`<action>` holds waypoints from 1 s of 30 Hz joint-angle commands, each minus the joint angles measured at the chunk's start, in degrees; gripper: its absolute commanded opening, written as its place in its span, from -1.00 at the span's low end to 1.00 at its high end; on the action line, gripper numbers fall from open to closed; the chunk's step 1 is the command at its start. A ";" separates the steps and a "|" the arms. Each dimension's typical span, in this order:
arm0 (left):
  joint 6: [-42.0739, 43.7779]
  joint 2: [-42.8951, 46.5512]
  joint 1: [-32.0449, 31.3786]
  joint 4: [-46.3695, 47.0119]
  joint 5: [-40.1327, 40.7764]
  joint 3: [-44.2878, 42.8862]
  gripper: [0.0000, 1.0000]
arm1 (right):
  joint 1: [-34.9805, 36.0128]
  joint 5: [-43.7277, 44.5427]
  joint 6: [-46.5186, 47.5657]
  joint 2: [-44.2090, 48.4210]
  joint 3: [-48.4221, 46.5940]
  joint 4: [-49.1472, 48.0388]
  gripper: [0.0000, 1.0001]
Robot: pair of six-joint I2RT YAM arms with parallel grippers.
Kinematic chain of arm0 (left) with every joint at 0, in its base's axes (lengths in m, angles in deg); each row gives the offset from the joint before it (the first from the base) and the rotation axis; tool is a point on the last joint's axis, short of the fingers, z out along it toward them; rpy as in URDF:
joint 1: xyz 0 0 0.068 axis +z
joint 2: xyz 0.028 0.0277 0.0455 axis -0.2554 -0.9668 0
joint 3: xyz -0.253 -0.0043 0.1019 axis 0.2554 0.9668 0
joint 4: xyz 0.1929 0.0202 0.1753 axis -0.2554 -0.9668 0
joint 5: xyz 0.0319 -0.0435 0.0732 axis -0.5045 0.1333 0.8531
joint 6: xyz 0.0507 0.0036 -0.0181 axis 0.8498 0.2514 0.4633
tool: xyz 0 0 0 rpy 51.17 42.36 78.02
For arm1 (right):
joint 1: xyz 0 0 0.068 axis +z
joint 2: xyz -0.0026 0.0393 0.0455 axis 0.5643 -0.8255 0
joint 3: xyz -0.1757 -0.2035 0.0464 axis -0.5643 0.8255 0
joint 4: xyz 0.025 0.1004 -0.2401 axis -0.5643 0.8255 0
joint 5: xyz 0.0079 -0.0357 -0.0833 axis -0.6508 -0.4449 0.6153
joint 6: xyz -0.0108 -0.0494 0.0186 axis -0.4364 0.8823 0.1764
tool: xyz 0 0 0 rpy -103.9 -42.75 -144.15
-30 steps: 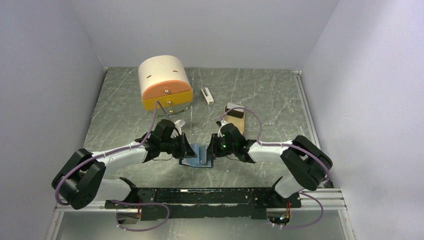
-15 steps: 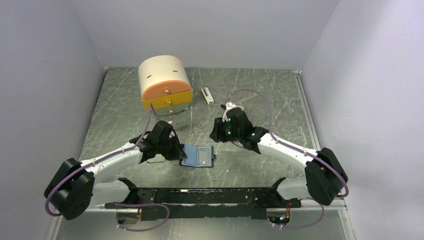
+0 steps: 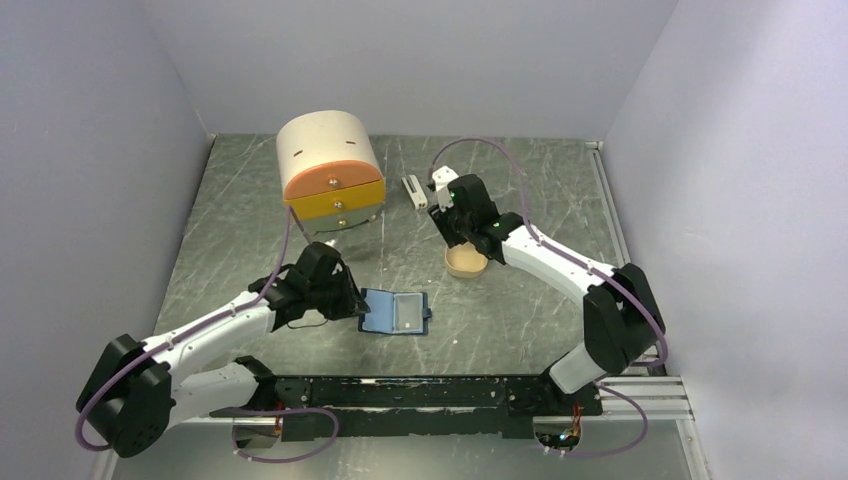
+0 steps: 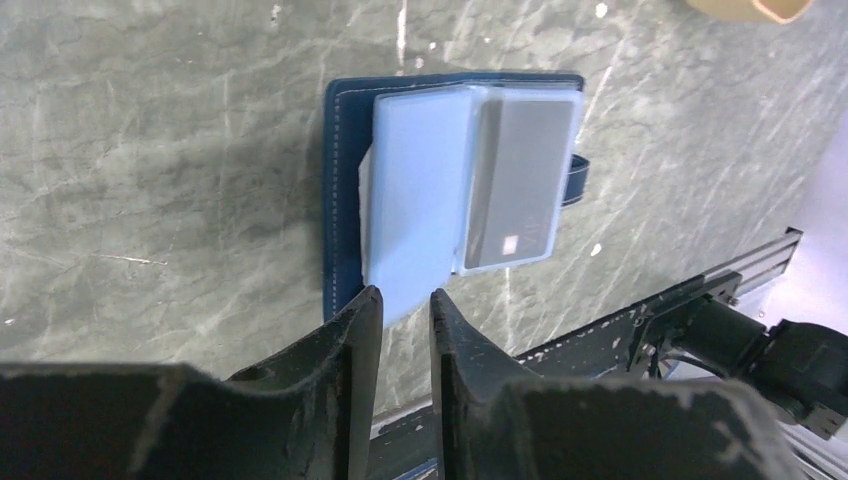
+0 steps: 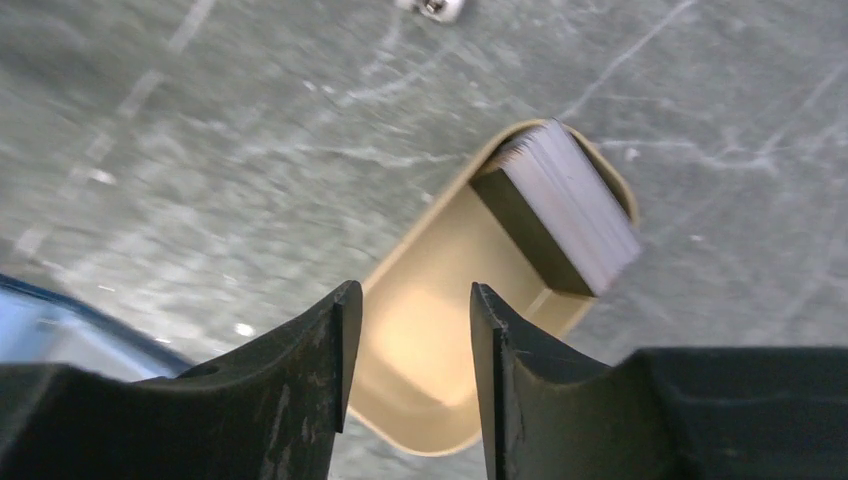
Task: Put the credit cards into the card holder
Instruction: Pick up the credit card from the storage box.
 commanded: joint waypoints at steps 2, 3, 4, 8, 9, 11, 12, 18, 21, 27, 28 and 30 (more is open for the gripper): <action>0.84 2.35 -0.36 2.66 -2.79 -2.06 -0.38 | -1.41 7.79 20.14 -2.75 -0.38 0.65 -0.01; 1.19 2.40 -0.32 3.43 -3.67 -2.04 -0.38 | -2.11 8.41 21.04 -3.58 -0.74 0.72 0.00; 1.36 2.38 -0.36 4.38 -4.63 -1.89 -0.38 | -2.75 8.47 21.69 -4.38 -1.34 0.69 0.00; 1.69 1.76 -0.36 8.40 -8.00 -0.59 -0.38 | -2.86 8.59 26.65 -7.28 -1.18 -3.19 0.03; 1.73 1.44 -0.36 9.08 -8.43 -0.40 -0.39 | -2.88 9.22 28.17 -8.04 -1.04 -4.26 0.04; 2.08 0.89 -0.31 11.60 -10.10 0.42 -0.40 | -2.82 9.82 30.56 -9.57 -0.97 -5.75 0.05; 2.09 0.60 -0.36 12.76 -10.96 0.72 -0.40 | -4.24 10.20 31.94 -10.17 -0.66 -6.58 0.05; 1.81 0.02 -0.36 13.72 -11.08 1.97 -0.40 | -4.81 11.05 35.74 -13.64 -0.06 -9.48 0.07; 1.16 1.33 -0.36 15.03 -10.97 3.25 -0.40 | -4.83 11.74 36.11 -14.92 -0.34 -10.35 0.07; 1.37 1.32 -0.36 14.41 -10.53 3.13 -0.42 | -5.00 13.43 36.84 -16.41 -0.36 -11.98 0.04; 1.38 1.42 -0.34 14.19 -10.35 3.19 -0.42 | -5.09 14.09 36.76 -16.58 -0.46 -12.14 0.02; 1.07 2.01 -0.36 14.07 -10.08 3.56 -0.42 | -5.10 14.84 36.73 -16.58 -0.43 -12.49 -0.02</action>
